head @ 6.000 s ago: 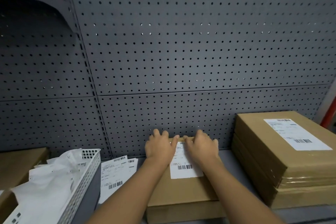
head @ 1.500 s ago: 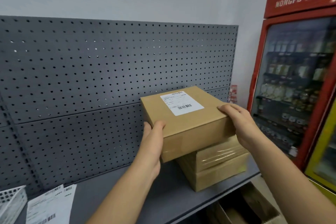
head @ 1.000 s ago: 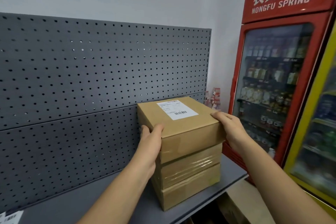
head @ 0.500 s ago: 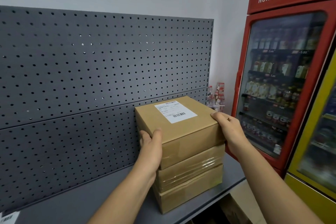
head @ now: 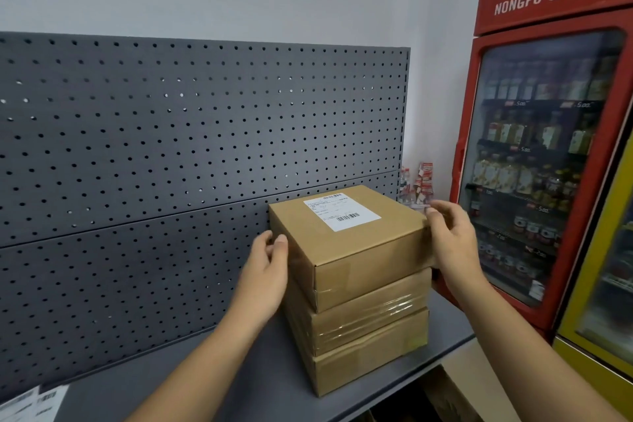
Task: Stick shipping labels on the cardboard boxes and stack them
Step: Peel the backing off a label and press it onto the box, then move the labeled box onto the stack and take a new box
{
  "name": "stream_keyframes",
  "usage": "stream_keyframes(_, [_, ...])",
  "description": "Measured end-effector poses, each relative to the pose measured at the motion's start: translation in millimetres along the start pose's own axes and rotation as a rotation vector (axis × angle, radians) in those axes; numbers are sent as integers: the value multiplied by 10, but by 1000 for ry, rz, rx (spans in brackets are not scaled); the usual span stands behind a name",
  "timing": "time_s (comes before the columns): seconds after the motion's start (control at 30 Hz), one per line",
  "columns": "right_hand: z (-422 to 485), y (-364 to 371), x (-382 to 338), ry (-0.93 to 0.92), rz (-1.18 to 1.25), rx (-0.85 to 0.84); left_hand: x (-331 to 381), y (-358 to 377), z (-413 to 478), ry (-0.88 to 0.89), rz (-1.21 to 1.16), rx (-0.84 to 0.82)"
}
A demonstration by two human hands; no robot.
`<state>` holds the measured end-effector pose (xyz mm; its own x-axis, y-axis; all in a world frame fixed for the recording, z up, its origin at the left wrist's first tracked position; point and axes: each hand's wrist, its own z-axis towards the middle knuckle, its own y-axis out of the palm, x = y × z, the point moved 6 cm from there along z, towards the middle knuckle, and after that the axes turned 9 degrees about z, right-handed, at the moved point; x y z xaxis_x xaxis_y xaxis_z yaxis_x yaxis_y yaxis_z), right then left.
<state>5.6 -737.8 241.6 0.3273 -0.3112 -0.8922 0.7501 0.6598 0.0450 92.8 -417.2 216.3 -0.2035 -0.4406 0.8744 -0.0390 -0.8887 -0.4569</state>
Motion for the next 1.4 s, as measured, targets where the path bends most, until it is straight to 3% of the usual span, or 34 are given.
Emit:
stream_keyframes(0.13, [-159,81,-201,-167,-151,-121,-10,-367,-62,166,323,65])
stream_keyframes(0.27, [-397,316,-447,-414,-515,-188,-48,-679,-160,298,696,129])
stream_keyframes(0.43, [-687,672,-640,-563,-762,-241,-167,-984,-305,340,886,169])
stream_keyframes(0.83, [-1777,1913,-1055,-656,-551,-604,-802,-1962,-717,254,983,262])
stream_keyframes(1.4, [-3544,3806,-1172,-422,-263,-941,-2015,-4259,-1679,-60,1109,420])
